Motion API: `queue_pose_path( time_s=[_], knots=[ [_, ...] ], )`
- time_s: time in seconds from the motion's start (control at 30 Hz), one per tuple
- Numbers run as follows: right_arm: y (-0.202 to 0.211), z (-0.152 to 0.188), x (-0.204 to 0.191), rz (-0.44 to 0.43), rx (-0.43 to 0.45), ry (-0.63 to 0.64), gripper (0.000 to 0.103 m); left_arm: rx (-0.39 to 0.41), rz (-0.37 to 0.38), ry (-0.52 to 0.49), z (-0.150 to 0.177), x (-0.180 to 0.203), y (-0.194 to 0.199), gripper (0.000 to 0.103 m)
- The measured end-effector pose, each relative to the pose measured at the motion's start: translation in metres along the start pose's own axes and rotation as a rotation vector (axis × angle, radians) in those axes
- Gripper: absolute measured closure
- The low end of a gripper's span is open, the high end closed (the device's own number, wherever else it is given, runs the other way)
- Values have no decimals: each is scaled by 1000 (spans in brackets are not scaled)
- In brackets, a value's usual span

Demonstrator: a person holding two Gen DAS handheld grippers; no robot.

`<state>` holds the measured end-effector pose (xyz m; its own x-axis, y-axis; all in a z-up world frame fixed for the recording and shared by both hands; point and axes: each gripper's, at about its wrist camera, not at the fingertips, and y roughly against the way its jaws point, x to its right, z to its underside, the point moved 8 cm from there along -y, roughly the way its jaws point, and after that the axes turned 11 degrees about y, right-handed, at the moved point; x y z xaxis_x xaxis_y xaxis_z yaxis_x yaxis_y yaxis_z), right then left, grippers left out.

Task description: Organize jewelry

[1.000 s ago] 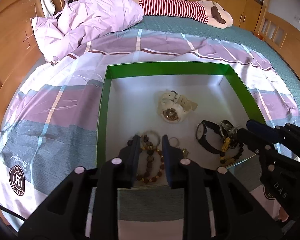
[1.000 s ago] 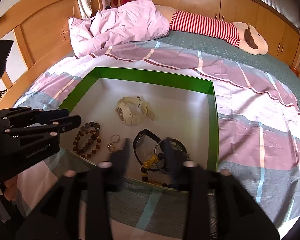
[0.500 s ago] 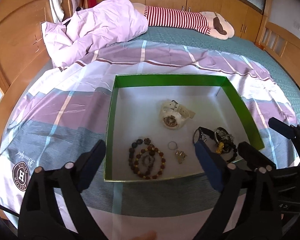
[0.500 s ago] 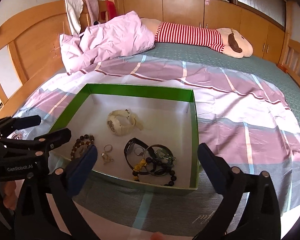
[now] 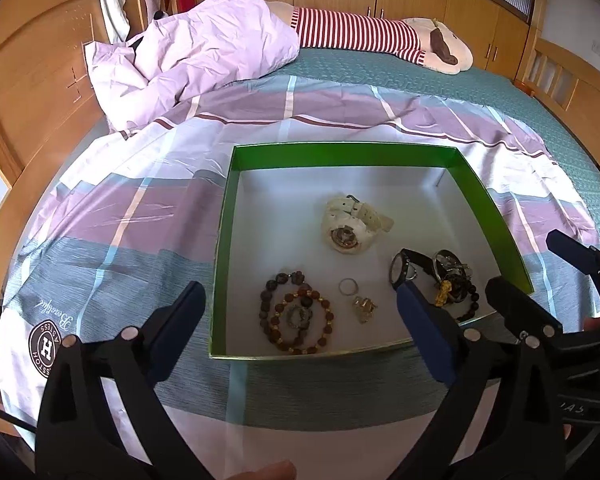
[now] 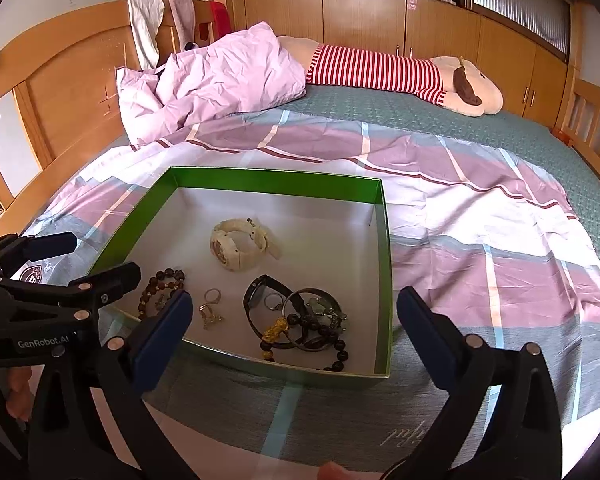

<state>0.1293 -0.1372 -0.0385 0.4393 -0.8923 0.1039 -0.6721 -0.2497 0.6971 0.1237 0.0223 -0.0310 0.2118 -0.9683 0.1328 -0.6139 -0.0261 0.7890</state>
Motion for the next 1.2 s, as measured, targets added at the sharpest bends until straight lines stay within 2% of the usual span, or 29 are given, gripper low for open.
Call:
queue_pose_path(
  time_s=[1.2],
  knots=[
    [0,1,0,-3,-4,10,3,-11,-6,3,2,-2,-2,7]
  ],
)
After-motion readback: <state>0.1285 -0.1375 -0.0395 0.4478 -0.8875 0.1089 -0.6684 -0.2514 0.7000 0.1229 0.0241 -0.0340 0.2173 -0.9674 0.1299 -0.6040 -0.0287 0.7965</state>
